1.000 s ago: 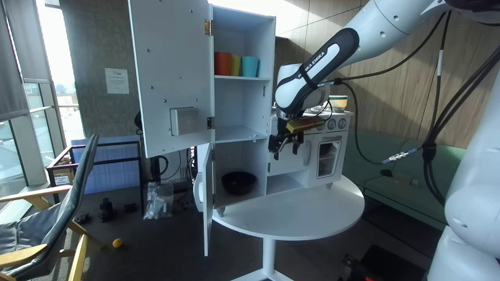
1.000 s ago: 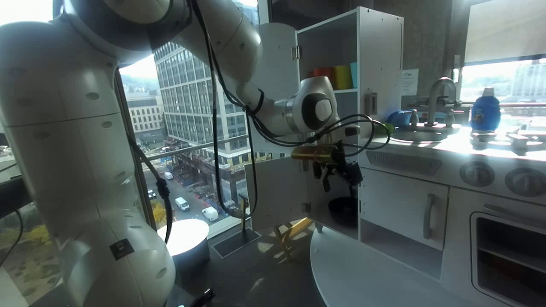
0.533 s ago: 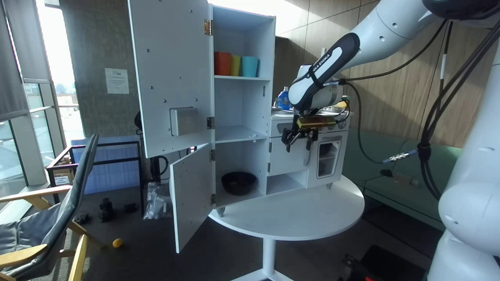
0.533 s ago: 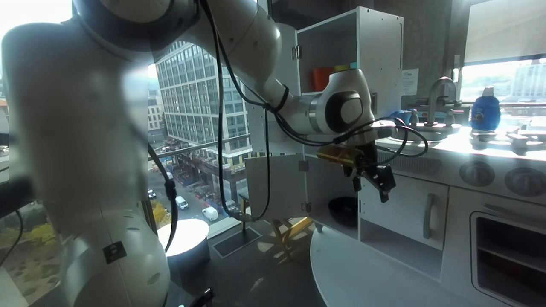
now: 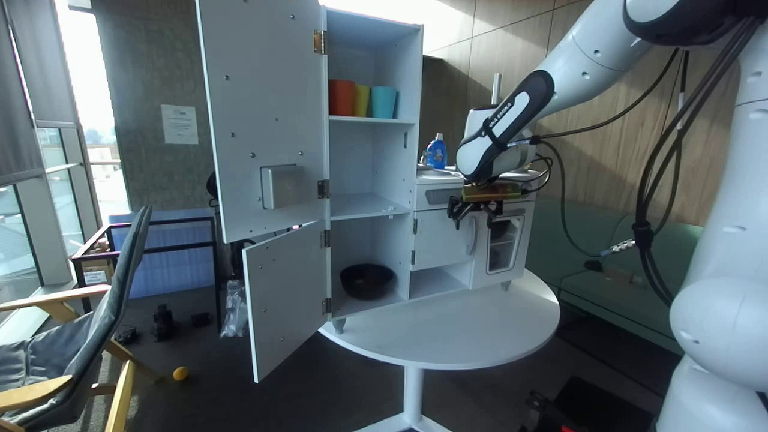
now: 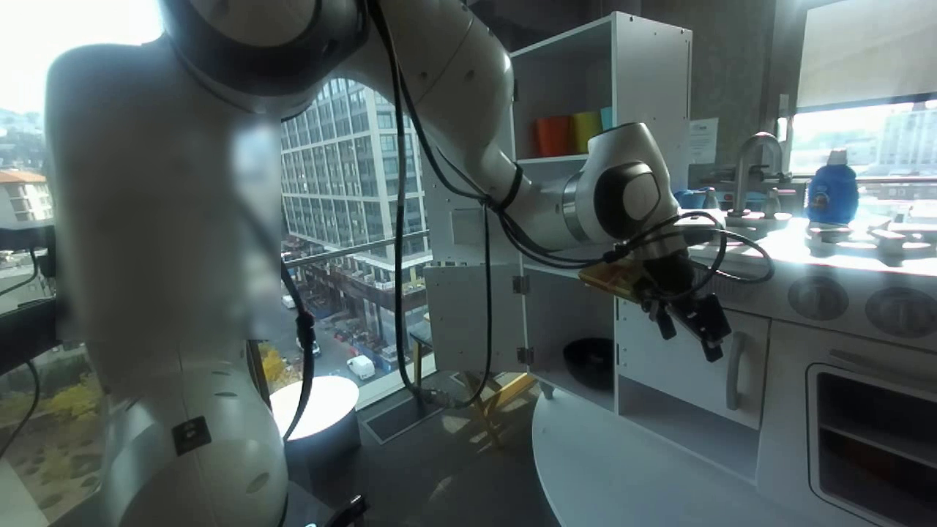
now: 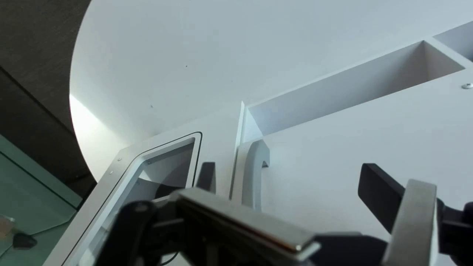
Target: Open the top, bottom and middle cabinet doors
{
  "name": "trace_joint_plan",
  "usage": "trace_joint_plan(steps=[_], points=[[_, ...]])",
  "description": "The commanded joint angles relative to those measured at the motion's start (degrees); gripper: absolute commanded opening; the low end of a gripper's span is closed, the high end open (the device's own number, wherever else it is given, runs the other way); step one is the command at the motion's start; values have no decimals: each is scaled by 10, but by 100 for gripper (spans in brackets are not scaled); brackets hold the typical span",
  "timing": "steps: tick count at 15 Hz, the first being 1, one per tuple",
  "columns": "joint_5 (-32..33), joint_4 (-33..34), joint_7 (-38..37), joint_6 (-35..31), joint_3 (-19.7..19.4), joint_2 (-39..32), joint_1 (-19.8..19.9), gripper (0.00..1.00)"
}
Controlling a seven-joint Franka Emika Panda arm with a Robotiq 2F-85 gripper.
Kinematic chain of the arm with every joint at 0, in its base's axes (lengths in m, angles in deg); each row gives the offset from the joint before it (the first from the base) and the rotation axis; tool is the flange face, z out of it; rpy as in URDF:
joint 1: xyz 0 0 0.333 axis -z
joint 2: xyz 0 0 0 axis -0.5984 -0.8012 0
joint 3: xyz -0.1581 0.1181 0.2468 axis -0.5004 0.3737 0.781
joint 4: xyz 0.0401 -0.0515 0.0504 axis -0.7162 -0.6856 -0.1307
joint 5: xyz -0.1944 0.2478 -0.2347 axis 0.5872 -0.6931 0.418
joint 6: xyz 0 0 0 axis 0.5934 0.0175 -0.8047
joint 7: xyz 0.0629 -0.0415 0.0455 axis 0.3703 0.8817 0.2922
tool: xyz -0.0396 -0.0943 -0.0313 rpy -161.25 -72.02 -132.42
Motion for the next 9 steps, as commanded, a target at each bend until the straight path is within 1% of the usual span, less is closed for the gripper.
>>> trace_joint_plan(steps=[1,2,4,5,9], points=[[43,31,-13,-36,-14,-36,0,100],[36,31,15,-44,-17,-39,4,100],[1,20,83,-69,-15,-36,13,100],[18,16,33,-41,-19,-33,-1,100],[15,15,40,-42,-21,-38,-1,100]])
